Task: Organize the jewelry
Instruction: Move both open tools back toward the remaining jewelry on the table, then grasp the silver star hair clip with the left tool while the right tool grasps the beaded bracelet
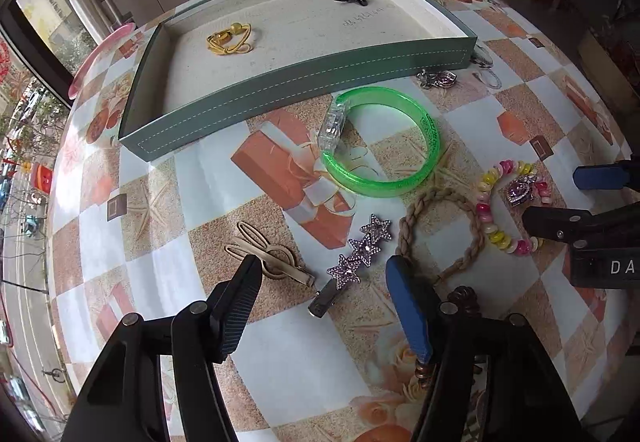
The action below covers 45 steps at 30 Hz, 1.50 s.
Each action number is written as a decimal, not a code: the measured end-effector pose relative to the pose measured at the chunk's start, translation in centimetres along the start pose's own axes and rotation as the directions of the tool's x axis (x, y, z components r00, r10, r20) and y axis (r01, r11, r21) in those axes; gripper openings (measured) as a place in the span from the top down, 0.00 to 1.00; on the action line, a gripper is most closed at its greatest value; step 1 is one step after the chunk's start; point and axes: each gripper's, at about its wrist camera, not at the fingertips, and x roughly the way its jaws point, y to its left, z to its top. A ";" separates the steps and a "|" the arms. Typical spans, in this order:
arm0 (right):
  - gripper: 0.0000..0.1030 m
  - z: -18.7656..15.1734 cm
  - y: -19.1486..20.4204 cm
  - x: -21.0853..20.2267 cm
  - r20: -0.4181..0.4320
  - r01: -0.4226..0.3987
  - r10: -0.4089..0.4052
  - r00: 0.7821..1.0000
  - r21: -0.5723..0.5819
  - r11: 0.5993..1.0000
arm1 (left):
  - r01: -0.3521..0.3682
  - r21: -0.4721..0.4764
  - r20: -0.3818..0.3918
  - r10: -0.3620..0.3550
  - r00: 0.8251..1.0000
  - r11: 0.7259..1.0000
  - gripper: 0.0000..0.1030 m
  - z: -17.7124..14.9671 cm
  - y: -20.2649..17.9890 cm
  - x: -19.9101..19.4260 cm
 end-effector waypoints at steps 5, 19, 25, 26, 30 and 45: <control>0.33 -0.4 1.2 -0.5 0.020 0.013 -0.012 1.000 -0.039 0.999 | 0.008 0.059 0.015 -0.009 1.000 0.998 0.40 0.1 -1.3 -0.2; 0.90 -0.7 -1.8 -3.7 0.096 -0.058 0.053 0.994 0.048 0.997 | 0.096 -0.064 0.065 -0.092 0.994 0.993 0.83 0.0 0.9 -1.8; 0.90 -0.2 -3.7 -5.9 0.147 -0.114 0.105 0.984 0.051 0.992 | 0.139 -0.169 0.089 -0.125 0.988 0.976 0.88 -0.2 2.9 -3.1; 0.90 -0.2 -4.0 -6.0 0.153 -0.124 0.115 0.982 0.053 0.991 | 0.140 -0.175 0.093 -0.126 0.988 0.975 0.88 -0.1 3.1 -3.3; 0.90 0.5 -3.0 -6.2 0.171 -0.139 0.129 0.977 0.048 0.989 | 0.131 -0.182 0.100 -0.114 0.988 0.975 0.88 0.2 3.5 -3.7; 0.90 0.5 -3.1 -5.7 0.157 -0.193 0.182 0.971 0.063 0.979 | 0.047 -0.227 -0.004 -0.049 0.999 0.973 0.00 -0.6 3.6 -2.3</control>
